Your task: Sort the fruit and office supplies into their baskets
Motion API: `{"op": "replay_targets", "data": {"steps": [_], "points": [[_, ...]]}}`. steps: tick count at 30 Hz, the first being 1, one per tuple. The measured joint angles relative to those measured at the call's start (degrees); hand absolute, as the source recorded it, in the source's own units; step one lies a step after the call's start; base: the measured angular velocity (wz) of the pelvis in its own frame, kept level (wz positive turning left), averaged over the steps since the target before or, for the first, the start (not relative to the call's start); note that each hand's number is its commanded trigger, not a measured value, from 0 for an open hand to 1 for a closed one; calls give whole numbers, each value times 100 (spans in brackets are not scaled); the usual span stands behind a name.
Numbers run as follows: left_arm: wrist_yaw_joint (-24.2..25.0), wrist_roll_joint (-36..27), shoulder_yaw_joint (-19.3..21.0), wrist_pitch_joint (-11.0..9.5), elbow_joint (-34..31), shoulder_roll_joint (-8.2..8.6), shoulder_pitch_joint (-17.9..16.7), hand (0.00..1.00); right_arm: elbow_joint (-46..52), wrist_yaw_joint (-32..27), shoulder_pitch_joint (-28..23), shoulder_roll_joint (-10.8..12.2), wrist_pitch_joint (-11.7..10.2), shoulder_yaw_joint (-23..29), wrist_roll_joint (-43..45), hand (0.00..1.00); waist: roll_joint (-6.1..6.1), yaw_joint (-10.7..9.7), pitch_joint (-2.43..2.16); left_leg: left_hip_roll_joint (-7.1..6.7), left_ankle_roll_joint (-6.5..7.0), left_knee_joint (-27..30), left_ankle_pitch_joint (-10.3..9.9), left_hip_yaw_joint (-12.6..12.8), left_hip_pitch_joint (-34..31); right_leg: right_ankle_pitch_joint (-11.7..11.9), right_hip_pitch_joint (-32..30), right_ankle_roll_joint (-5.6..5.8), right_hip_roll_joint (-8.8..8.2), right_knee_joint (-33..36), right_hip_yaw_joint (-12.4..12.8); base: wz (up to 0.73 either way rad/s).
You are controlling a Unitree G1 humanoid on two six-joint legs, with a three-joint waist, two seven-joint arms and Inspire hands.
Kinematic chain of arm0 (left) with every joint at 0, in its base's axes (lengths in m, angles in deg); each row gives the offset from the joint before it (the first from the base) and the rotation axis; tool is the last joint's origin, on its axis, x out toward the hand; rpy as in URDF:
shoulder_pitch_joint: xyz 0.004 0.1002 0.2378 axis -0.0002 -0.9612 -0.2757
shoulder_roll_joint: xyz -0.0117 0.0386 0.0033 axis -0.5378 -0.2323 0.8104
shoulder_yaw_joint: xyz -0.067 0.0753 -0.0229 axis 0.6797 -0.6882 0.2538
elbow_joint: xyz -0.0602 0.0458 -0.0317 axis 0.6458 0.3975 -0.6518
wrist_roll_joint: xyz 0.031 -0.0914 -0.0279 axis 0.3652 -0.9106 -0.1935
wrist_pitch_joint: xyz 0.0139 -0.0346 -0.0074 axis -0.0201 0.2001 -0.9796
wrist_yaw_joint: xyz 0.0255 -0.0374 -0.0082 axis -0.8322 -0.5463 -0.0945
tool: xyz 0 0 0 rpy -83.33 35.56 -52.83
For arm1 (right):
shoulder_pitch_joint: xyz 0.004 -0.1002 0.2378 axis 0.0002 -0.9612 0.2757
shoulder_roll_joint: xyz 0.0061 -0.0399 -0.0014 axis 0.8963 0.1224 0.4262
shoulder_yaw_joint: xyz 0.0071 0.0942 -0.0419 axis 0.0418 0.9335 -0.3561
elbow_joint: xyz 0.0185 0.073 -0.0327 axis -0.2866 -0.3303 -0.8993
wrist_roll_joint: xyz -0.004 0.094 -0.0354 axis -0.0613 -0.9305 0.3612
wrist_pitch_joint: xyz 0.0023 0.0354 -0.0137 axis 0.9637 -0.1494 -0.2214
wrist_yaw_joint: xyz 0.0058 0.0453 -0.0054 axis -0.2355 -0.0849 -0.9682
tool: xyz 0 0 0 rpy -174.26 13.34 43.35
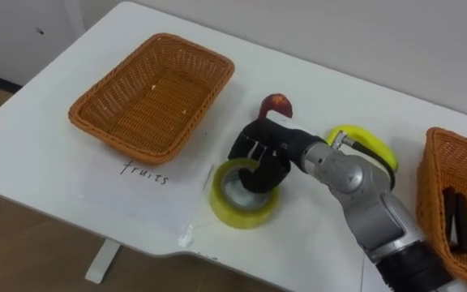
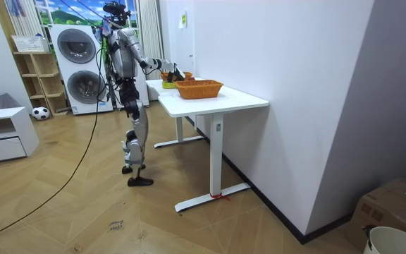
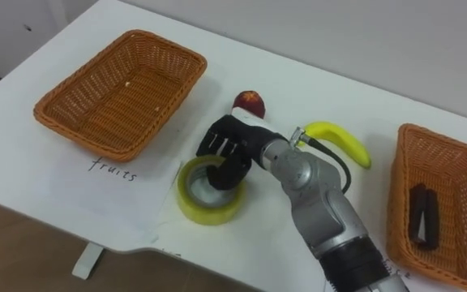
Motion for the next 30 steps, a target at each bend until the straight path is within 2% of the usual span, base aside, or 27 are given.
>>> {"op": "replay_targets", "data": {"steps": [18,22,25,28,30], "points": [[-5,-48,0,-6,-21,1,116,0,13,-103,-68,-54,-12,71,-271,100,4,-44,2,-1,0,-24,0,-2,-12,0,-8,0,-2,1,-28,0],[-11,-140,66,-61,-19,-11,107,0,124,-111,-204,-85,-92,148,-473,100,-33,-88,-24,-5,1,-20,1,58,-10,0,-23,1,2,1,80,-3],[-20,-349,103,-162,79,-32,70,0,168,-170,-333,-181,-192,188,-846,100,-48,-235,-30,-14,1,-12,1,52,-6,0,-11,0,-6,0,115,4],[-22,-446,105,-262,78,-37,-52,0,574,-232,-704,-387,-200,218,-999,100,-48,-390,-31,-24,1,-11,1,52,6,0,1,1,-27,-2,132,4],[-22,-450,123,-348,80,-36,-129,0,798,-237,-968,-480,-251,358,-964,100,-38,-507,-25,-14,2,-10,2,56,10,0,-21,2,-47,-1,275,-5]]}}
